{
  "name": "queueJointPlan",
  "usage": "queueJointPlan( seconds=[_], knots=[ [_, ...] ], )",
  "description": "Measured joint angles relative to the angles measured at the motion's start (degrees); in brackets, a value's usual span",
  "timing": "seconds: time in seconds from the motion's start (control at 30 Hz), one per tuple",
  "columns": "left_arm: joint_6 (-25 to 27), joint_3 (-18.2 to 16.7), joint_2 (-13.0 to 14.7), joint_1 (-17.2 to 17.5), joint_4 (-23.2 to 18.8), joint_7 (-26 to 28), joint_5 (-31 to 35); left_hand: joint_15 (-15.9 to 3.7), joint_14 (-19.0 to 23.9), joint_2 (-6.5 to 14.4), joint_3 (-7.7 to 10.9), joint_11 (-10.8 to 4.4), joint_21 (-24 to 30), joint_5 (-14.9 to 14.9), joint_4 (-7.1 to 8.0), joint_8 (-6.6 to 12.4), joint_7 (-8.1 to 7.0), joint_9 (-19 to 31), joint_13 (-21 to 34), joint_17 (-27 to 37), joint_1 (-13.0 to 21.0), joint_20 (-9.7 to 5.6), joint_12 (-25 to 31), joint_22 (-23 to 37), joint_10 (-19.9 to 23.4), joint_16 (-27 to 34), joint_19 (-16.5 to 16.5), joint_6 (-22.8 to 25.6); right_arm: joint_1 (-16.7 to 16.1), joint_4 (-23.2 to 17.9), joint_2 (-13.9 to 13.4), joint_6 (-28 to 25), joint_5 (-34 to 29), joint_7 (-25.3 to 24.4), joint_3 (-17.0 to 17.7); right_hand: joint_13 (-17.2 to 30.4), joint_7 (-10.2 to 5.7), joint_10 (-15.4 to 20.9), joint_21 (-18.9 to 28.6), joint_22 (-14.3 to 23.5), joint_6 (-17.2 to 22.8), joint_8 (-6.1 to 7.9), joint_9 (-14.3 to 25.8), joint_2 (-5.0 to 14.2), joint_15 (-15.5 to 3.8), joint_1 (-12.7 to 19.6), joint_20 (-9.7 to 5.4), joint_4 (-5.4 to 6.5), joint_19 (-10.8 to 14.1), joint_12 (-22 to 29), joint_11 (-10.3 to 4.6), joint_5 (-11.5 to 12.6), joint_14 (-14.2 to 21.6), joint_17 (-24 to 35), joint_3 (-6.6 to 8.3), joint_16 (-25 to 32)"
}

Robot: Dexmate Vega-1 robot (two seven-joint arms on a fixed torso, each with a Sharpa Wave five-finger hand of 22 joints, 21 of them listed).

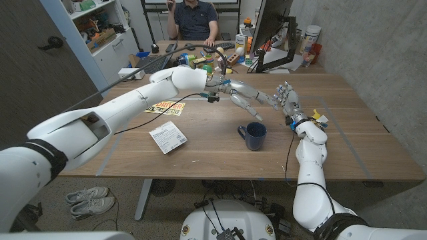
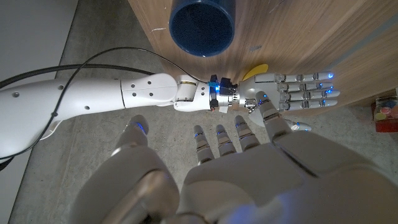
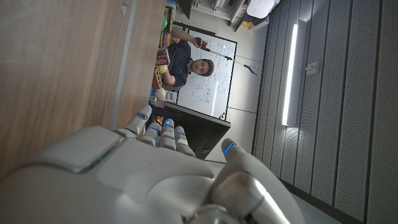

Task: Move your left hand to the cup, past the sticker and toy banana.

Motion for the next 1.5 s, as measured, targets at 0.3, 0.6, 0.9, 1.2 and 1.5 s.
queueJointPlan(
  seconds=[0.3,0.6,0.9,1.2,1.5],
  knots=[
    [-0.25,1.74,-0.15,0.0,-0.07,-0.35,2.33,-0.48,-0.47,-0.09,-0.14,-0.3,0.0,0.0,-0.31,0.0,0.0,0.0,-0.01,-0.08,1.1,0.0,0.0,-0.23,-0.3,-0.23,0.0,0.0,-0.79,-1.09,0.22,-0.18,0.4,-0.22,-0.43,0.0,0.0,-0.01,-0.44,0.0,0.0,0.45,0.0,0.0,0.3,0.0,0.0,0.18,0.0,0.0,0.0,0.0,-0.31,0.0,-0.19,0.0],
    [-1.61,3.12,-0.99,0.42,1.12,2.38,6.08,-0.62,-3.0,-0.67,0.09,-0.05,-0.62,0.0,-0.54,0.0,0.19,0.0,0.27,-0.16,4.38,0.0,0.0,-0.28,-1.4,-0.89,-0.63,-0.25,-1.52,-2.01,0.31,-0.53,0.78,-0.54,-0.73,0.0,-0.32,-0.01,-0.44,0.0,0.32,0.45,0.0,0.0,0.3,0.0,0.0,0.18,0.01,0.0,0.0,0.0,-0.31,0.0,-0.18,0.0],
    [-1.97,4.11,-1.85,0.74,2.47,3.67,7.51,-0.94,-2.69,-0.49,0.09,0.0,-0.62,0.0,-0.53,0.0,0.19,-0.01,0.26,0.01,5.61,0.0,0.29,-0.28,-0.57,-0.64,-0.63,-0.24,-1.99,-2.71,0.28,-0.95,1.09,-0.56,-1.04,0.0,-0.32,-0.01,-0.81,0.0,0.32,0.45,0.0,0.0,0.3,0.0,0.0,0.16,0.01,0.0,0.0,0.0,-0.31,0.0,-0.51,0.0],
    [-1.91,4.99,-2.66,0.77,3.32,2.96,7.66,-1.26,-2.36,-0.24,0.34,-0.2,-0.27,0.0,-0.77,0.0,0.2,-0.01,0.26,-0.16,6.88,-0.16,0.29,-0.28,-0.36,-0.55,0.08,-0.24,-2.33,-3.15,0.17,-1.24,1.32,-0.56,-1.2,0.0,-0.32,-0.01,-0.89,0.0,0.31,0.44,0.0,0.32,0.5,-0.32,0.0,0.17,0.01,0.0,0.0,0.0,-0.52,0.0,-0.65,0.0],
    [-1.36,5.36,-2.95,0.71,3.55,0.76,7.67,-1.65,-1.57,-0.19,0.34,-0.2,0.27,0.0,-0.77,0.0,0.2,-0.01,0.26,-0.15,7.88,-0.1,0.29,-0.27,0.25,-0.16,1.35,-0.23,-2.47,-3.28,-0.01,-1.34,1.37,-0.56,-1.29,0.0,-0.32,-0.02,-0.89,0.0,0.31,0.44,0.0,0.01,0.5,-0.63,0.0,0.17,0.01,0.0,0.0,0.0,-0.52,0.0,-0.65,0.0]
  ],
)
